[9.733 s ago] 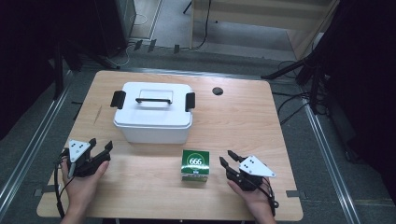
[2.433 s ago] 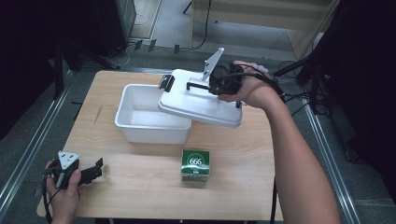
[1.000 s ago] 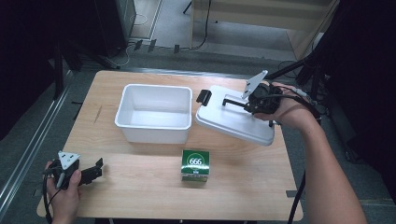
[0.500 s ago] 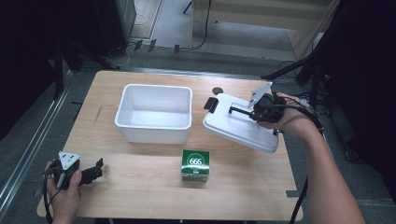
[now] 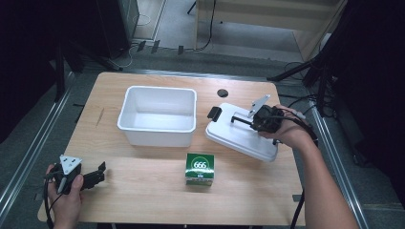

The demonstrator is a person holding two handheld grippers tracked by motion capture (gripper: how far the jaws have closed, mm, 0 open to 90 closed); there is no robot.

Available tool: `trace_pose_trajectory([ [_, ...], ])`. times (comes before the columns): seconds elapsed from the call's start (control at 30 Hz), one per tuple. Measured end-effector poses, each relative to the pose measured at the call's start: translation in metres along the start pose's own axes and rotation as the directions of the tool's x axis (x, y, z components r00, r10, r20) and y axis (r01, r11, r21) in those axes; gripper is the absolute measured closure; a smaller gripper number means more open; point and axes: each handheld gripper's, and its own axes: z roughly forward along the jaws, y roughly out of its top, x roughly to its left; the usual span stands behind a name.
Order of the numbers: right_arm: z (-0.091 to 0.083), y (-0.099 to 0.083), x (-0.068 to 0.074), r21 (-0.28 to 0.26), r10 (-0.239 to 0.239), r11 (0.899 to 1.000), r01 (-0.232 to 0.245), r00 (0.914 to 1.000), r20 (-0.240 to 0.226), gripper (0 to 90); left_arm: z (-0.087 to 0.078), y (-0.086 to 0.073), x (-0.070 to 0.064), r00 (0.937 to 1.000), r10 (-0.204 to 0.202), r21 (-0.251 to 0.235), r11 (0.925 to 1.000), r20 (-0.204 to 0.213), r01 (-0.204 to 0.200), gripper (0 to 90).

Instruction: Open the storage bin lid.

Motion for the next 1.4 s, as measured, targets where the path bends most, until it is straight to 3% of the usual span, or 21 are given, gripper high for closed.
trace_pose_trajectory([
  [0.4, 0.035, -0.004, 0.01, 0.016, 0.015, 1.0, -0.015, 0.9998, -0.009, 86.1, 0.0, 0.0, 0.0, 0.9999, 0.007, 0.005, 1.0, 0.009, -0.007, 4.0],
  [0.7, 0.048, -0.004, 0.016, 0.027, 0.022, 0.999, -0.023, 0.9987, 0.046, 86.0, 0.0, 0.0, 0.0, 0.9999, 0.006, 0.003, 1.0, 0.011, -0.006, 4.1],
  [0.97, 0.055, -0.008, 0.018, 0.017, 0.046, 0.999, -0.046, 0.9986, 0.026, 84.6, 0.0, 0.0, 0.0, 0.9999, 0.008, 0.005, 1.0, 0.013, -0.008, 4.1],
  [1.1, 0.051, -0.007, 0.018, -0.01, 0.072, 0.997, -0.072, 0.997, -0.028, 71.7, 0.0, 0.0, 0.0, 0.9998, 0.009, 0.006, 0.9999, 0.015, -0.009, 4.0],
  [1.23, 0.047, -0.004, 0.022, -0.009, 0.068, 0.998, -0.068, 0.9975, -0.016, 61.0, 0.001, 0.001, 0.001, 0.9998, 0.005, 0.01, 0.9999, 0.019, -0.006, 4.1],
  [1.4, 0.035, -0.003, 0.03, -0.049, 0.063, 0.997, -0.065, 0.9977, -0.025, 44.5, 0.001, 0.001, 0.0, 0.9998, 0.009, 0.01, 0.9999, 0.02, -0.009, 4.0],
])
